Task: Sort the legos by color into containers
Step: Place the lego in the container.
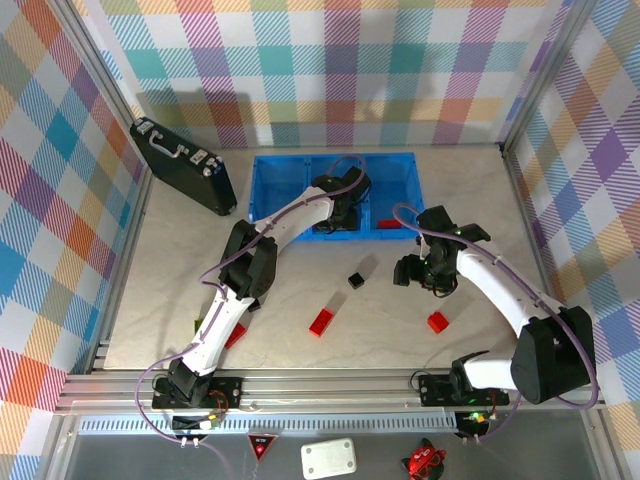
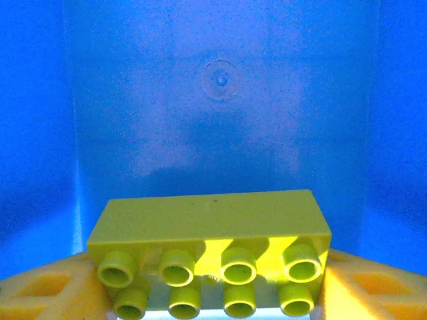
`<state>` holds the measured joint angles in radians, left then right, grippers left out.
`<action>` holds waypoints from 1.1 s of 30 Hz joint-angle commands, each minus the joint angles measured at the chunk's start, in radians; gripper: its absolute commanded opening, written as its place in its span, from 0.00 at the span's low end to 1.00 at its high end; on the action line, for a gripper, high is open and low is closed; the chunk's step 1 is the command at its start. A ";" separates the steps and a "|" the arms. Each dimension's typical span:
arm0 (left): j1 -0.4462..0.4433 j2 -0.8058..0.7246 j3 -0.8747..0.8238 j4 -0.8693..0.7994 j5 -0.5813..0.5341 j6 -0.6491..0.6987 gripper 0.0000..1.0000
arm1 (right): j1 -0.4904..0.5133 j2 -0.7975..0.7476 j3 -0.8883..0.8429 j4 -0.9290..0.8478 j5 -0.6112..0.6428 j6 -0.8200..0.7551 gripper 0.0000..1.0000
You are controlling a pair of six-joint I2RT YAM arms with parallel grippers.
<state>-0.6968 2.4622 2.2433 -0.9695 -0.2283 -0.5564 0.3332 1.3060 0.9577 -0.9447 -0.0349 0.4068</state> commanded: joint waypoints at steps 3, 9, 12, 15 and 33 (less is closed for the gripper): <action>0.003 -0.028 0.015 -0.062 0.023 0.026 0.69 | 0.003 0.010 0.046 -0.025 -0.003 -0.006 0.77; 0.003 -0.056 0.013 -0.067 0.019 0.030 0.72 | 0.001 0.013 0.055 -0.024 -0.001 -0.005 0.77; 0.004 -0.068 0.012 -0.070 0.020 0.032 0.72 | 0.002 0.012 0.058 -0.025 0.000 -0.006 0.76; 0.002 -0.085 0.010 -0.075 0.024 0.032 0.72 | 0.002 0.007 0.059 -0.029 0.002 -0.007 0.76; 0.003 -0.412 -0.263 0.019 0.077 0.120 0.70 | 0.002 0.026 0.069 -0.026 0.030 -0.016 0.77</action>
<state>-0.6968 2.1193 2.0327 -0.9684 -0.1726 -0.4740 0.3332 1.3197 1.0000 -0.9531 -0.0185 0.4034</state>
